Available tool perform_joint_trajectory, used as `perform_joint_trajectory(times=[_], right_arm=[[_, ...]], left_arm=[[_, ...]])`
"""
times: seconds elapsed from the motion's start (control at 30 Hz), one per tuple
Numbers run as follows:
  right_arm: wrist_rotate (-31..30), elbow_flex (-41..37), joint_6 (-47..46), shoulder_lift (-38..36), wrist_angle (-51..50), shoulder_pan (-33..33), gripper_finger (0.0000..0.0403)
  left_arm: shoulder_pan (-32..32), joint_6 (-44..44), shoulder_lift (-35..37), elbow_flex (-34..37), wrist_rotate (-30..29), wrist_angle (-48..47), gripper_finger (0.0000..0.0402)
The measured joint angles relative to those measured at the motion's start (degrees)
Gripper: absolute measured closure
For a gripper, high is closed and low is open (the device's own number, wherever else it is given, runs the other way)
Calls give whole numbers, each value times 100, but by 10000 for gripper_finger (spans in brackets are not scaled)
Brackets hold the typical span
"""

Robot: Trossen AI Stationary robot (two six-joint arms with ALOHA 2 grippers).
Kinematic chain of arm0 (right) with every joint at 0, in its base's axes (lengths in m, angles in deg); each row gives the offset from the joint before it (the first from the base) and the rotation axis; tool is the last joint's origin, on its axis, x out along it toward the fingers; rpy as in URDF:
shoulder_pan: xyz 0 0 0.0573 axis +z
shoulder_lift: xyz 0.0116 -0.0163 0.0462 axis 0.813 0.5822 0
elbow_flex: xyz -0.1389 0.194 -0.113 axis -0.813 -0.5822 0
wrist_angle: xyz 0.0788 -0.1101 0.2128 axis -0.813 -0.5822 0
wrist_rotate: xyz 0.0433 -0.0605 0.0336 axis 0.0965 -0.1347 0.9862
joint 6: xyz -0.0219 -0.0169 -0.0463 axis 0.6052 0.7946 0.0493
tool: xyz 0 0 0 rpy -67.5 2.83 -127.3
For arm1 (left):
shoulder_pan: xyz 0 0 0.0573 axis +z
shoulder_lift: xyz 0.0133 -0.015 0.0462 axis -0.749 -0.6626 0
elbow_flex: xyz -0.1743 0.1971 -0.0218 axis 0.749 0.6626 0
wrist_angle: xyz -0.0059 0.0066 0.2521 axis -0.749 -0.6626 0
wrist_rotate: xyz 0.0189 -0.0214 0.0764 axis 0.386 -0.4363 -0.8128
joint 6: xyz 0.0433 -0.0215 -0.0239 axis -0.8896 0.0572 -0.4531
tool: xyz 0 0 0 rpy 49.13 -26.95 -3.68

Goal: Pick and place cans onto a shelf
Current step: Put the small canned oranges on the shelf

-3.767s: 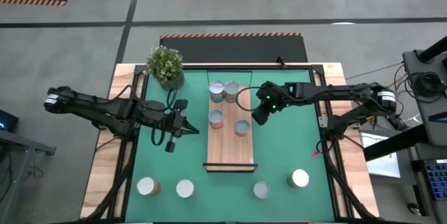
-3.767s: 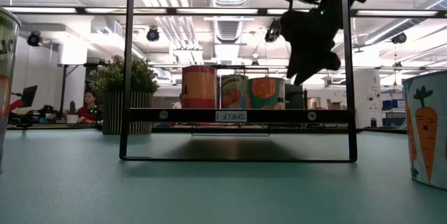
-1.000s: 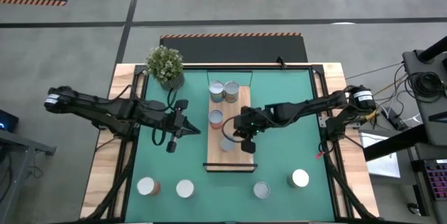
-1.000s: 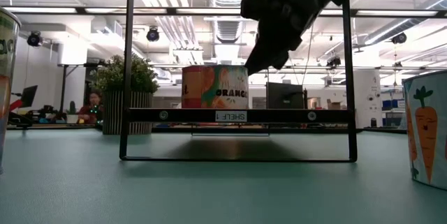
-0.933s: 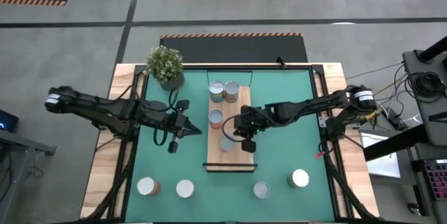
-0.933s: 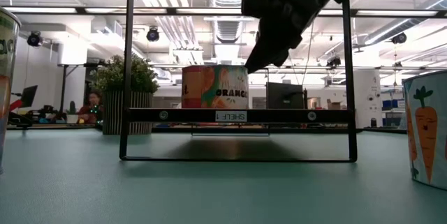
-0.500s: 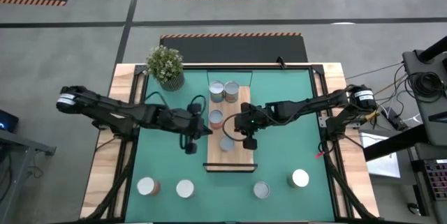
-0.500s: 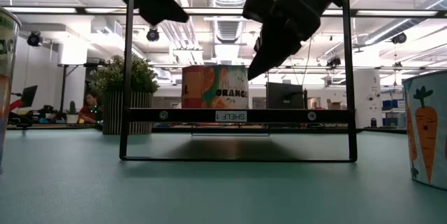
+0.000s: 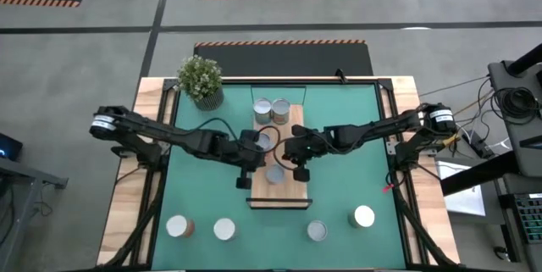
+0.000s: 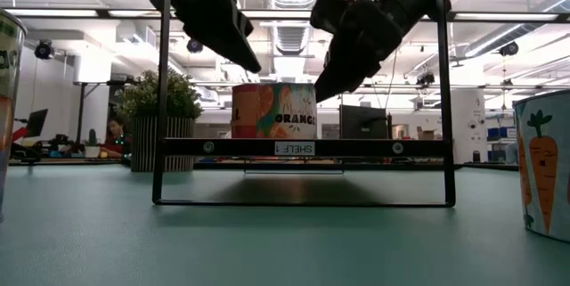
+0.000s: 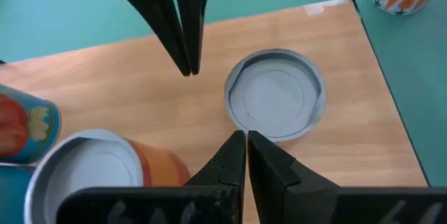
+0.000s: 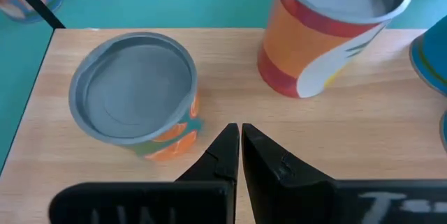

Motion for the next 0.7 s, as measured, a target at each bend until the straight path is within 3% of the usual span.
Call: perform_joint_trajectory(times=[0.7], right_arm=[[-4,-195,-103,2,592,0,394]], left_arm=[[4,-154,-606,-12,0,460,402]])
